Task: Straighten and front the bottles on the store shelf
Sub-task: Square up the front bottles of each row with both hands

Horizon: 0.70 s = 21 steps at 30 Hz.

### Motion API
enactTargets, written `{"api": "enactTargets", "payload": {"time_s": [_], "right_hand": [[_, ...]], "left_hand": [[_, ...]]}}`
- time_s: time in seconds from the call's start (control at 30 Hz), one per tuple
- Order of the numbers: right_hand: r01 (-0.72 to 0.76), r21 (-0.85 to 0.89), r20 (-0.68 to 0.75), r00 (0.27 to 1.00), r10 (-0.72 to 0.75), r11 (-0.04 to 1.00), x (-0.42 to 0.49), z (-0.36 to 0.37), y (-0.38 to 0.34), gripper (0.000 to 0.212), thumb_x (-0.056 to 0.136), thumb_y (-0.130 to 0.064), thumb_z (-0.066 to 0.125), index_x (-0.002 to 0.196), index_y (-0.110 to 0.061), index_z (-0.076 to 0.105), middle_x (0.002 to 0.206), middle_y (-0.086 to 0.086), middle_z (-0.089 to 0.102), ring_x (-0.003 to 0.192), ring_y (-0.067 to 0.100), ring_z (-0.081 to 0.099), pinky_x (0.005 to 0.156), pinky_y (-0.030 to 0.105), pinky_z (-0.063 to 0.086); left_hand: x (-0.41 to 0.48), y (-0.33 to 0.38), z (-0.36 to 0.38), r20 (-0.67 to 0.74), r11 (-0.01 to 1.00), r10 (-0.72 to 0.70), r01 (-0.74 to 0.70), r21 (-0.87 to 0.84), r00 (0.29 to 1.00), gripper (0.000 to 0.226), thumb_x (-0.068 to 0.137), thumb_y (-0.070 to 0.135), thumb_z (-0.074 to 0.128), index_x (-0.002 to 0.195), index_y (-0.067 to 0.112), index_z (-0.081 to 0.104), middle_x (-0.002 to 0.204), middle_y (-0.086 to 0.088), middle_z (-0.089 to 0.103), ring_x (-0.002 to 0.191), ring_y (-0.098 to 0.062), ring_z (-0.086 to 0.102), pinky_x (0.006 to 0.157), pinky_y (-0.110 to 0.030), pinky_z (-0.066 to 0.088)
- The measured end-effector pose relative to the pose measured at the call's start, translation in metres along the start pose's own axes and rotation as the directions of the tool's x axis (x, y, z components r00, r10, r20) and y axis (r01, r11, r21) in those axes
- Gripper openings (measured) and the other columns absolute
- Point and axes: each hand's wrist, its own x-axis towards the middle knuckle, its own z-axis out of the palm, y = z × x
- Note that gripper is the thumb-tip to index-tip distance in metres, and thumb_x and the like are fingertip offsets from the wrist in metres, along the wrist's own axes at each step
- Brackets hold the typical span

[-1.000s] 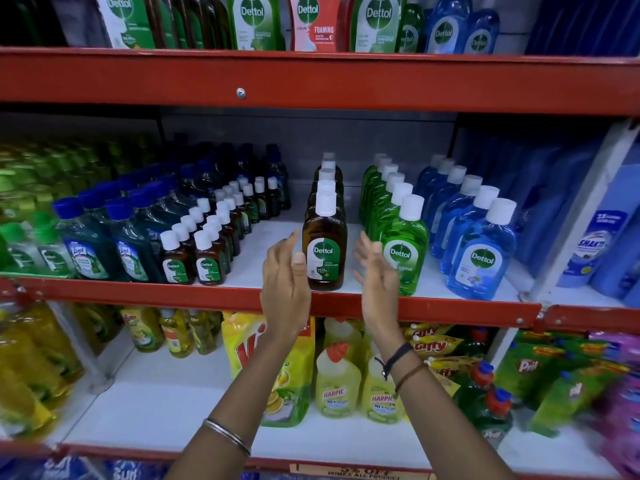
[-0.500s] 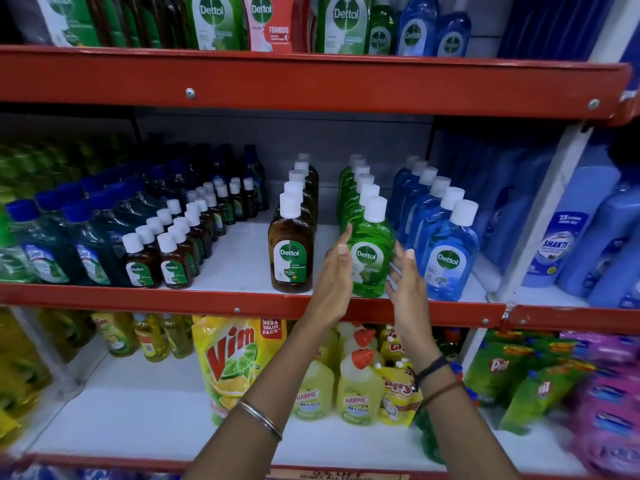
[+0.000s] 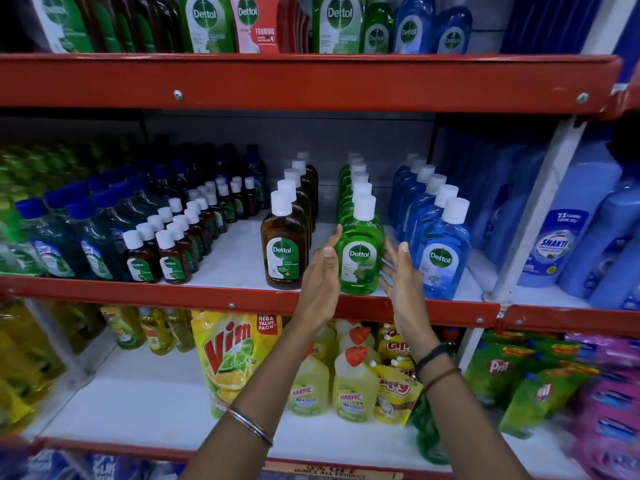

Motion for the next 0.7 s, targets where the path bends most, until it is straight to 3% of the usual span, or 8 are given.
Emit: {"api": "enactTargets", "payload": {"time_s": [0.1,0.2,0.3,0.37,0.47,0.57,0.63,0.7], "right_hand": [[0.073,-0.010,-0.050,0.996,-0.073,0.997,-0.007,-0.002,0.001,0.042,0.085,-0.067,0.033,0.118,-0.049,0.049,0.125,-0.013,0.057,0.124,0.012,0.051,0.102,0.029,0.043],[0.261,-0.041,-0.264,0.928,-0.263,0.964,-0.021,-0.015,0.003,0.051,0.093,-0.054,0.035,0.132,-0.025,0.050,0.137,0.000,0.055,0.126,0.006,0.050,0.104,0.022,0.041],[0.351,-0.131,-0.422,0.827,-0.373,0.927,-0.027,-0.040,0.005,0.056,0.093,-0.048,0.031,0.135,-0.016,0.049,0.139,0.000,0.051,0.128,0.001,0.045,0.100,0.012,0.038],[0.333,-0.158,-0.449,0.815,-0.368,0.930,-0.023,-0.057,0.007,0.054,0.096,-0.046,0.030,0.139,-0.018,0.044,0.145,0.000,0.045,0.132,0.004,0.041,0.101,0.013,0.038],[0.268,-0.161,-0.379,0.872,-0.310,0.950,-0.017,-0.073,0.007,0.051,0.098,-0.047,0.027,0.145,-0.025,0.034,0.149,-0.006,0.037,0.127,-0.006,0.041,0.093,0.005,0.039],[0.233,-0.121,-0.274,0.927,-0.258,0.965,-0.015,-0.080,0.005,0.056,0.094,-0.051,0.028,0.144,-0.028,0.034,0.145,-0.011,0.040,0.118,-0.020,0.042,0.086,0.000,0.039],[0.205,-0.078,-0.242,0.946,-0.218,0.976,-0.013,-0.085,0.005,0.055,0.092,-0.055,0.029,0.142,-0.033,0.037,0.145,-0.010,0.042,0.122,-0.012,0.044,0.086,0.002,0.040],[0.159,-0.014,-0.226,0.961,-0.158,0.987,-0.011,-0.091,0.003,0.054,0.091,-0.056,0.030,0.139,-0.035,0.039,0.145,-0.009,0.045,0.126,-0.003,0.046,0.086,0.005,0.043]], "left_hand": [[-0.010,0.003,0.012,-0.152,0.994,0.102,-0.096,0.045,0.983,0.070,0.088,0.082,0.018,0.143,0.044,0.040,0.139,0.013,0.047,0.133,-0.002,0.043,0.112,-0.032,0.038],[-0.028,0.013,0.035,-0.291,0.944,0.329,-0.311,0.108,0.898,0.058,0.101,0.060,0.024,0.134,0.020,0.051,0.125,0.005,0.051,0.120,0.004,0.047,0.099,-0.015,0.037],[-0.038,0.020,0.067,-0.162,0.901,0.433,-0.422,0.101,0.887,0.056,0.104,0.053,0.023,0.128,0.012,0.054,0.126,-0.007,0.054,0.122,-0.004,0.048,0.102,-0.018,0.037],[-0.034,0.029,0.087,-0.039,0.945,0.325,-0.324,0.035,0.945,0.050,0.103,0.054,0.024,0.134,0.023,0.048,0.133,0.002,0.050,0.127,0.002,0.042,0.108,-0.020,0.034],[-0.017,0.035,0.110,0.050,0.996,0.060,-0.057,-0.067,0.997,0.050,0.100,0.060,0.021,0.144,0.037,0.031,0.139,0.029,0.032,0.130,0.018,0.030,0.116,-0.030,0.029],[0.001,0.031,0.121,0.093,0.992,-0.060,0.070,-0.107,0.994,0.073,0.076,0.093,0.017,0.140,0.059,0.027,0.152,0.019,0.031,0.141,-0.002,0.031,0.119,-0.046,0.029],[0.010,0.023,0.126,0.137,0.990,-0.057,0.074,-0.118,0.989,0.070,0.073,0.097,0.019,0.136,0.067,0.031,0.156,0.007,0.036,0.143,-0.012,0.035,0.117,-0.051,0.032],[0.012,0.016,0.127,0.147,0.995,-0.035,0.049,-0.087,0.989,0.073,0.077,0.094,0.020,0.142,0.060,0.032,0.154,0.005,0.039,0.142,-0.013,0.037,0.116,-0.051,0.034]]}}
